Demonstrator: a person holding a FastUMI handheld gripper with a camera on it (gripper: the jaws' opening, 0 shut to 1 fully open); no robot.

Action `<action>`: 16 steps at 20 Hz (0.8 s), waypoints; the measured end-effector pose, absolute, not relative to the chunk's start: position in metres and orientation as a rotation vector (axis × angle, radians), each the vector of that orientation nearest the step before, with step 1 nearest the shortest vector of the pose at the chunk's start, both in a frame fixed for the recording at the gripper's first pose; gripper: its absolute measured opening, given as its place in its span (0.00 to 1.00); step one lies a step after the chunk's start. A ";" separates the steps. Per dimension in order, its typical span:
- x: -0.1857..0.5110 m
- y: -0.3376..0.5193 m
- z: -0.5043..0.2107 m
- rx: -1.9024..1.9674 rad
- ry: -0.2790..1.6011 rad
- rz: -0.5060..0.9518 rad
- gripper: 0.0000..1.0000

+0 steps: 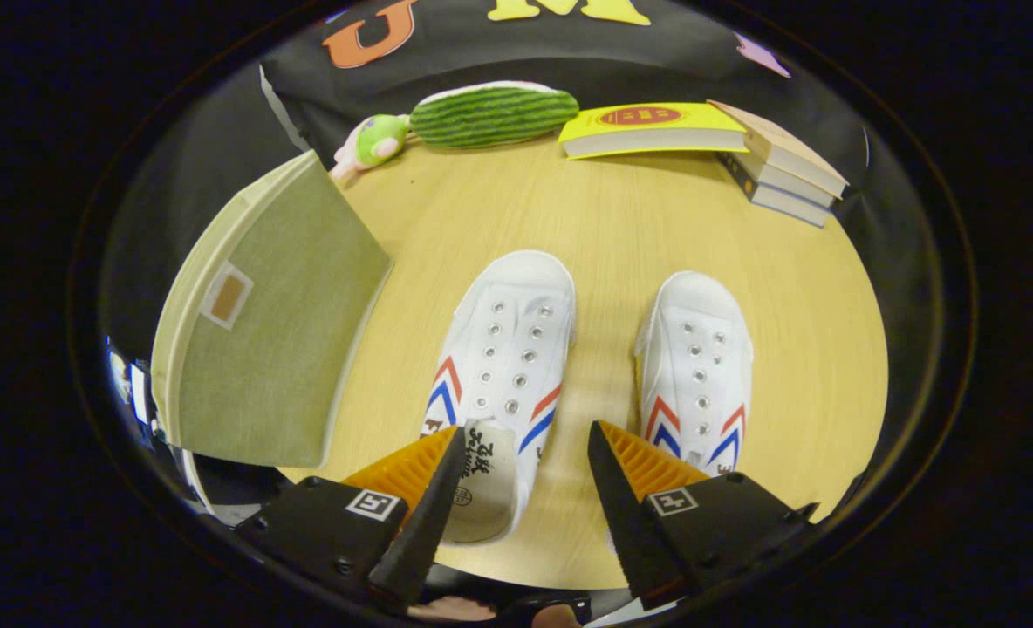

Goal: Open the storage box then place both shoes into the box .Put the left shoe in first, then the right shoe, with the right side of both shoes facing outward in a uniform manner.

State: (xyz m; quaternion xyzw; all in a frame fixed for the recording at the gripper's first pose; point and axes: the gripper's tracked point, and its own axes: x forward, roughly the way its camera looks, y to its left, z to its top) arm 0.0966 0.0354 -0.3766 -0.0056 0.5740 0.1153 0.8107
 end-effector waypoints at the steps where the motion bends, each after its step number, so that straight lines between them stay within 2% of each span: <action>1: 0.097 0.036 -0.382 0.008 1.238 0.241 0.85; 2: 0.096 0.041 -0.385 0.033 1.238 0.233 0.82; 5: 0.101 0.047 -0.397 0.111 1.272 0.239 0.53; 6: 0.102 0.047 -0.393 0.120 1.274 0.242 0.39; 9: 0.102 0.044 -0.390 0.136 1.260 0.248 0.24; 10: 0.102 0.045 -0.392 0.185 1.259 0.234 0.13; 12: 0.102 0.045 -0.390 0.261 1.266 0.233 0.06; 16: 0.099 0.056 -0.373 0.402 1.246 0.253 0.06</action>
